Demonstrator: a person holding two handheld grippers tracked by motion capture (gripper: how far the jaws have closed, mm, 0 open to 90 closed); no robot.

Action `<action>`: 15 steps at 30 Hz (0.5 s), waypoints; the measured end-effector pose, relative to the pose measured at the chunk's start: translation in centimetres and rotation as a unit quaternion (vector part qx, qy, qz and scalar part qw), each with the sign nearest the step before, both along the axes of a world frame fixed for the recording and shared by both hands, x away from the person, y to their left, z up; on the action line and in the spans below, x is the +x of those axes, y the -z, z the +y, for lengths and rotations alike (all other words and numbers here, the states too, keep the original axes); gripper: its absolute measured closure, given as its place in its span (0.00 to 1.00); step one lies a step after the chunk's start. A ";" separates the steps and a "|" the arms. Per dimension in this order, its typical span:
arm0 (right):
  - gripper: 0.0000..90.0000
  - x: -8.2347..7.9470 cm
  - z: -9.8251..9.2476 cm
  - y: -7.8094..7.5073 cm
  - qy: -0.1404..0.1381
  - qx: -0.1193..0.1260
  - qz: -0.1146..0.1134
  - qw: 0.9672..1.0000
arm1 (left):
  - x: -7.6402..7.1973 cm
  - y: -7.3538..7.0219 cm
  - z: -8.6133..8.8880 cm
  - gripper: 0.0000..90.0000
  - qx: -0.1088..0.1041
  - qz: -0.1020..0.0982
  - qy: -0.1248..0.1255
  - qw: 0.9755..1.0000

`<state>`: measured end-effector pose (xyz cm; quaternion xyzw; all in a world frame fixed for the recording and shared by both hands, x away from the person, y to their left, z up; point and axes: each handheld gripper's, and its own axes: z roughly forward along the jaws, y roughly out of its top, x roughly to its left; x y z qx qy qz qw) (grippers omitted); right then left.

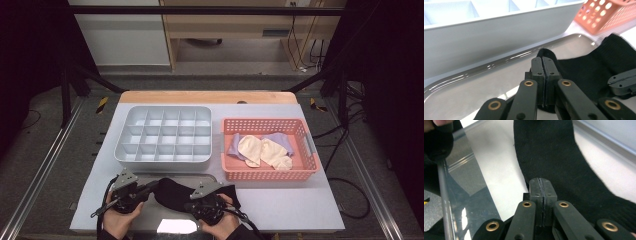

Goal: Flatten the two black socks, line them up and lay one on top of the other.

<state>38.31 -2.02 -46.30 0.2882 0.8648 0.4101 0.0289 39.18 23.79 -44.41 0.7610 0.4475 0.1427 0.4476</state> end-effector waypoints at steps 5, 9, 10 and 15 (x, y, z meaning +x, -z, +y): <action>0.99 -0.1 -1.6 -1.6 0.010 0.016 -0.020 1.000 | -0.2 0.4 -0.8 0.98 -0.002 0.010 0.013 1.000; 0.99 0.0 -2.4 -1.1 0.011 0.011 -0.006 1.000 | 0.0 1.3 -1.3 0.98 0.012 0.026 0.020 0.999; 0.99 -0.1 -2.3 -0.8 0.008 0.006 -0.001 1.000 | 0.1 1.5 -1.5 0.98 0.017 0.031 0.020 0.999; 0.95 -0.3 -1.3 0.1 -0.005 -0.012 0.010 1.000 | 0.3 2.4 -1.8 0.98 0.069 0.029 0.011 0.997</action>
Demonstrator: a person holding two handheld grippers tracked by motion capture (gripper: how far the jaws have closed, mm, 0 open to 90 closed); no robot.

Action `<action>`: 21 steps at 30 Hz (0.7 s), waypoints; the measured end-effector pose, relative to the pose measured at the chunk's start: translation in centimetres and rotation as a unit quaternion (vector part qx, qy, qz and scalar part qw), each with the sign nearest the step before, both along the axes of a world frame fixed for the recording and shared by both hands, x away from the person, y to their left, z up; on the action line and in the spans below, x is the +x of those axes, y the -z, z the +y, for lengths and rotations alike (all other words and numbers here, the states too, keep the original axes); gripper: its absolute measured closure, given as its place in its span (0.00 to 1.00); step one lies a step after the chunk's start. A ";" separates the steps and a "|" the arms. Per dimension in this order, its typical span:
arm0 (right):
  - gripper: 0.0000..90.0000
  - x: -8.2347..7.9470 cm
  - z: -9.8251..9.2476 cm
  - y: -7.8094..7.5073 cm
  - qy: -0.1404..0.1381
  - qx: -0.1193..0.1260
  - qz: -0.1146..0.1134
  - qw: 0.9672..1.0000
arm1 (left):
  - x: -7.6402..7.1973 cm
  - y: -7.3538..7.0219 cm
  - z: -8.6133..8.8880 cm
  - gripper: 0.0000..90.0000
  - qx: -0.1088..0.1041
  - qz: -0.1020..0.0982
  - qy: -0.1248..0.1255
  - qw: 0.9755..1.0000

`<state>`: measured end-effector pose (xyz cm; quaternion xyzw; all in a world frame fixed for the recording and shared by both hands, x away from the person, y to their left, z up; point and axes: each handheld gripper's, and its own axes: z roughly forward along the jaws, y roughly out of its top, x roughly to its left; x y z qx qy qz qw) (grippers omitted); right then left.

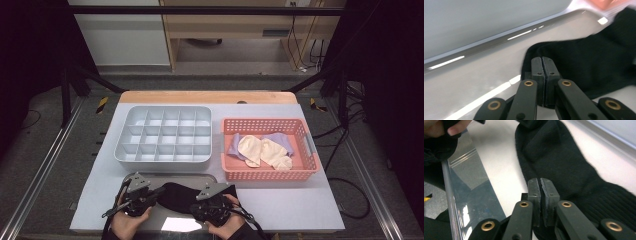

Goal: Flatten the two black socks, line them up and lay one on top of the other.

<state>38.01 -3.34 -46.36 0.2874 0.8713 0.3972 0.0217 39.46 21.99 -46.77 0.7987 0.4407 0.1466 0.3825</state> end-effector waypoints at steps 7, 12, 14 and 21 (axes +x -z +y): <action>0.84 -0.1 -0.1 -0.4 -0.007 0.017 -0.001 1.000 | 0.2 0.0 0.3 0.82 0.022 -0.019 -0.011 1.000; 0.79 0.2 -2.5 -1.9 0.026 0.042 -0.024 0.998 | 0.5 0.5 0.3 0.75 0.029 -0.005 -0.013 0.999; 0.78 0.4 -3.8 -2.2 0.050 0.044 -0.032 0.997 | 0.6 0.4 0.4 0.76 0.024 -0.002 -0.013 1.000; 0.73 0.6 -9.4 -1.5 0.149 0.026 -0.051 0.987 | 0.6 0.6 0.6 0.80 0.013 0.007 -0.011 1.000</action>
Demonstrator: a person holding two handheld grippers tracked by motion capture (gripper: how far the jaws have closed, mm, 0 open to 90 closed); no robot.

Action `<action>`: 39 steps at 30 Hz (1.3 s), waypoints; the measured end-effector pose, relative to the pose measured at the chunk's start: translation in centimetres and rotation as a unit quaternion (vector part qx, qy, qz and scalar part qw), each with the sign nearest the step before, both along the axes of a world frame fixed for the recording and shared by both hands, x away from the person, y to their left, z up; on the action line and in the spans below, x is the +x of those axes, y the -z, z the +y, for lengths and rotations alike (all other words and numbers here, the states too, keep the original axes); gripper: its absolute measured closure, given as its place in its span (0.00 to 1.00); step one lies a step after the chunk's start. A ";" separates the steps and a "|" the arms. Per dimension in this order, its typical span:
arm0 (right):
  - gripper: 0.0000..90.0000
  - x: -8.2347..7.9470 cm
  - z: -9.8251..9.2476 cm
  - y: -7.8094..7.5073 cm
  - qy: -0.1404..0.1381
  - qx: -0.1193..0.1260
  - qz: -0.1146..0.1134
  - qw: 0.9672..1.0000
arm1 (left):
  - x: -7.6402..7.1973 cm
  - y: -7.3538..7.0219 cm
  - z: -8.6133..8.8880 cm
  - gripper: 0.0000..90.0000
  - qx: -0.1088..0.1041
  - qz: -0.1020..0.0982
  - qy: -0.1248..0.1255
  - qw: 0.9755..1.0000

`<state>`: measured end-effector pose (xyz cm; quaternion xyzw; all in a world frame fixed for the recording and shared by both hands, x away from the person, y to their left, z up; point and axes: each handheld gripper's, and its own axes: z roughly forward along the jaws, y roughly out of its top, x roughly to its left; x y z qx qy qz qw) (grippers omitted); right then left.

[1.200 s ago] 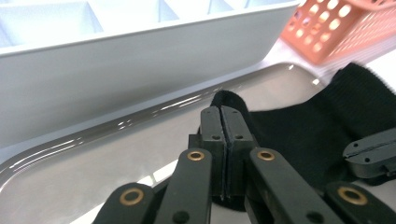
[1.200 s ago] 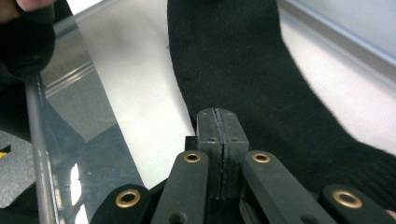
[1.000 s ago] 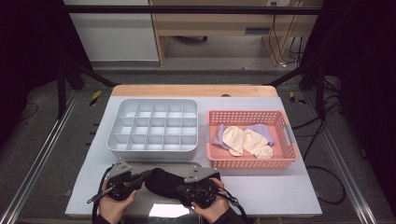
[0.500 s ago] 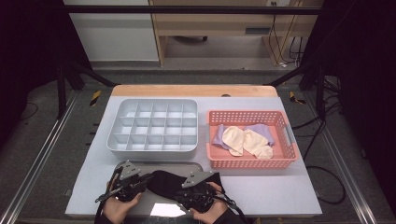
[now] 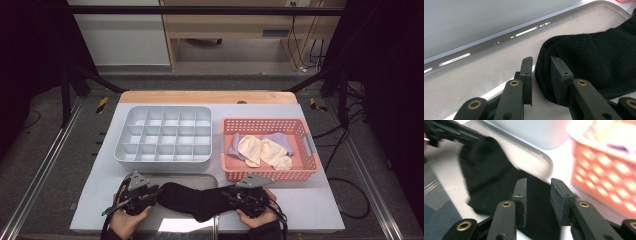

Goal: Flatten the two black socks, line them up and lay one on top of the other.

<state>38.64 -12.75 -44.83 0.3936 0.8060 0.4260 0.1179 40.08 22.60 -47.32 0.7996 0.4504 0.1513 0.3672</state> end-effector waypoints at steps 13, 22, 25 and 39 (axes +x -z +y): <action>0.75 0.0 -1.3 3.2 0.040 -0.012 0.064 0.997 | 0.0 0.0 -0.1 0.93 -0.013 0.018 -0.002 1.000; 0.91 0.3 -1.8 2.2 0.044 -0.028 0.079 0.996 | -1.2 -0.8 1.0 0.95 0.000 0.000 -0.014 1.000; 0.92 0.8 -2.6 2.1 0.055 -0.023 0.077 0.995 | -1.8 -0.7 1.1 0.95 0.006 0.002 -0.019 1.000; 0.77 0.9 -2.6 2.1 0.055 -0.006 0.062 0.997 | -1.1 -1.2 0.7 0.72 0.000 -0.033 -0.008 0.999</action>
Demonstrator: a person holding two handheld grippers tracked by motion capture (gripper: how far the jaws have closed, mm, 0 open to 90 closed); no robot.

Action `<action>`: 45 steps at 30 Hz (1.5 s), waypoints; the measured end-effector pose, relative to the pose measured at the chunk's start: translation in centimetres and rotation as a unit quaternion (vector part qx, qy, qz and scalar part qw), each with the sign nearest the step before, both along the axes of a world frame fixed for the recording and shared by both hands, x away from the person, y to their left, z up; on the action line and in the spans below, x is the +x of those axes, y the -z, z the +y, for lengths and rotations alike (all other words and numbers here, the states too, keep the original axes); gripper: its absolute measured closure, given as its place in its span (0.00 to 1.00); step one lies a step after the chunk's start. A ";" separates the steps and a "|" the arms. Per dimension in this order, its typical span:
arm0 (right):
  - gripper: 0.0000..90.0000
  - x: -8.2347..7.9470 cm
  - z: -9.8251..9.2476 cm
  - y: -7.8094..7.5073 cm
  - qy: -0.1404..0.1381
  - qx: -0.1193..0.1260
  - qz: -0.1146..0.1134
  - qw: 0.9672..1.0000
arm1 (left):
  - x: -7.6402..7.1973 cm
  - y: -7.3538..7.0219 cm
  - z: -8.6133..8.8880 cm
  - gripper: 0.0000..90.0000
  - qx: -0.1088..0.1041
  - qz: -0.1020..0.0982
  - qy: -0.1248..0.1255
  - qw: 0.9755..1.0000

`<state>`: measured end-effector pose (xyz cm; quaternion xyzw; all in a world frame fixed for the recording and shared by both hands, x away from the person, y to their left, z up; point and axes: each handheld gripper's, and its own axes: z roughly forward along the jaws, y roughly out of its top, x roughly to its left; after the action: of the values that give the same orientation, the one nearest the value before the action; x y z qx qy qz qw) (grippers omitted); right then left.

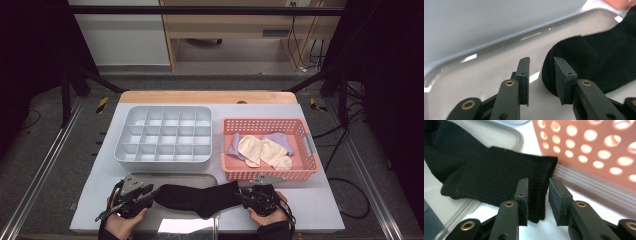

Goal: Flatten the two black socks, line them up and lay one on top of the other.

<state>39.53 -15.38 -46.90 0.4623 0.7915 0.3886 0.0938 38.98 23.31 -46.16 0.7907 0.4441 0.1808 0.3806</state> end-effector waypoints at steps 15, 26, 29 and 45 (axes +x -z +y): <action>0.91 0.2 0.5 0.3 -0.008 -0.020 0.010 1.000 | 0.9 0.3 -0.7 0.95 0.021 0.012 0.001 1.000; 0.89 0.0 0.7 0.3 -0.015 -0.008 0.000 1.000 | -0.1 0.4 -0.3 0.92 0.037 0.012 -0.011 0.999; 0.84 -0.2 0.5 0.0 -0.016 0.006 -0.021 1.000 | -0.2 0.0 0.1 0.80 0.026 0.007 -0.016 1.000; 0.65 -0.6 -0.9 -1.0 0.002 0.032 -0.068 0.997 | -0.6 -3.8 -2.5 0.70 -0.027 -0.040 0.025 0.998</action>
<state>38.98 -16.31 -45.86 0.4394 0.7693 0.4442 0.1330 38.34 20.81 -42.36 0.7832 0.4129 0.1907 0.4239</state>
